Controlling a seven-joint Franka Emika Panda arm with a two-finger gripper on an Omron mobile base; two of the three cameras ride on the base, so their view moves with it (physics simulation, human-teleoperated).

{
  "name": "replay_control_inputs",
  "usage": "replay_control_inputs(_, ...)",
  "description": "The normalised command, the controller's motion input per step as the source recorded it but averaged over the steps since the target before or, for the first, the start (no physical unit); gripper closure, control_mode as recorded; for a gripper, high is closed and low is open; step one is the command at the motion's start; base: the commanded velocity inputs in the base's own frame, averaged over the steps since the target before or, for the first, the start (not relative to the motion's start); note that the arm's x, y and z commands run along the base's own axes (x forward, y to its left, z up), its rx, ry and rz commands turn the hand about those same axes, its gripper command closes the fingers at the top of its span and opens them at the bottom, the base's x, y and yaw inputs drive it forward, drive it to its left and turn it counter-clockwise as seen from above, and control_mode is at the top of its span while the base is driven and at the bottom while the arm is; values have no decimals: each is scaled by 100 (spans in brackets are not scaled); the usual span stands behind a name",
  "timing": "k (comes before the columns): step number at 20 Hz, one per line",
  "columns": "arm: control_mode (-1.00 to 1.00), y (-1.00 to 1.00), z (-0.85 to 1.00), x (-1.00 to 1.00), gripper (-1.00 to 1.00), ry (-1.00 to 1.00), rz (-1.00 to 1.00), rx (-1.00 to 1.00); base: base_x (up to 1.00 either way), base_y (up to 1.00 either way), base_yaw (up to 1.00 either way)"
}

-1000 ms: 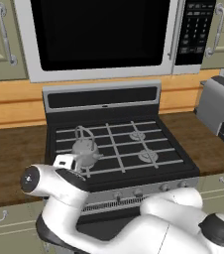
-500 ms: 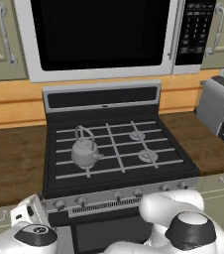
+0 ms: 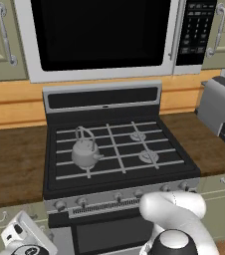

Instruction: Turn off the front left burner of the stove.

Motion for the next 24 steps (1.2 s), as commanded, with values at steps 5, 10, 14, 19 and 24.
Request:
replay_control_inputs(5, -100, -15, -52, 19, -100, -2, 13, -2, 0, 0, 0)
replay_control_inputs(10, -100, -36, -24, 6, -100, -20, 12, -8, 0, 0, 0)
replay_control_inputs(14, -100, -51, -12, 15, -100, -22, 10, -2, 0, 0, 0)
replay_control_inputs(19, -100, -54, -3, 14, -100, -20, 11, -1, 0, 0, 0)
replay_control_inputs(24, -100, -24, 0, 49, -100, -15, 3, 0, 0, 0, 0)
